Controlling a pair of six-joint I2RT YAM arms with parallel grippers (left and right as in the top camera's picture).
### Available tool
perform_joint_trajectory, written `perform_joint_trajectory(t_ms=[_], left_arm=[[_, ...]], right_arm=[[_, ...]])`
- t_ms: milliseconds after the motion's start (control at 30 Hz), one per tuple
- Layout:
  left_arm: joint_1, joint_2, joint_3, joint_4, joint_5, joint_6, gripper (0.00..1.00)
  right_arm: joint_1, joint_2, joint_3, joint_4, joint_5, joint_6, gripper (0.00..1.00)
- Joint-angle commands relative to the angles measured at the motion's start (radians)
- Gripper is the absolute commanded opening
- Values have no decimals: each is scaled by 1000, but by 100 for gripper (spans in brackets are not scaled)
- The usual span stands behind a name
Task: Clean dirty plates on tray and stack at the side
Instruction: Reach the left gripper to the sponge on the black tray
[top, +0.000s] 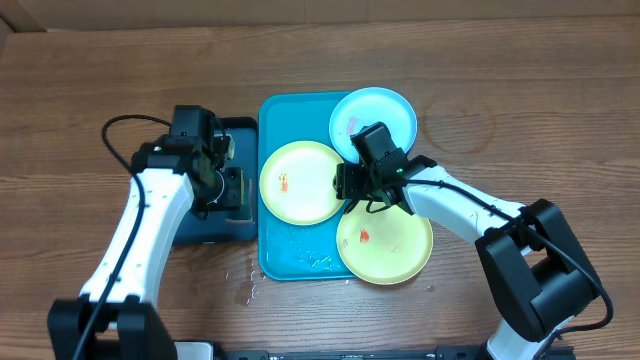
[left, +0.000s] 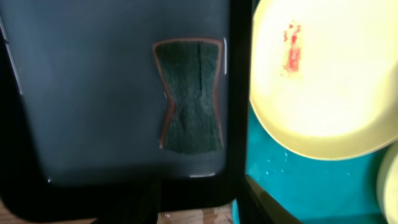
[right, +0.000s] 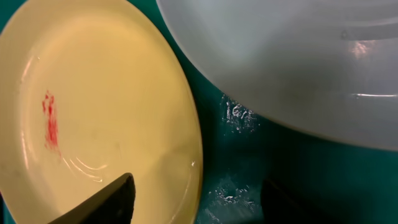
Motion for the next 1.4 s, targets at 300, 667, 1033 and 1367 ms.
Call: perform_joint_trajectory(t_ms=[300, 667, 1033, 1367], left_arm=[[-3, 116, -5, 81, -8, 5, 41], [-3, 116, -5, 138, -7, 4, 42], [-3, 116, -5, 141, -8, 16, 42], [-3, 116, -5, 158, -8, 16, 41]], right_arm=[[-2, 5, -7, 15, -8, 27, 34], [-2, 5, -8, 32, 0, 26, 12], [-2, 5, -16, 39, 4, 26, 31], [-2, 5, -35, 71, 7, 32, 19]])
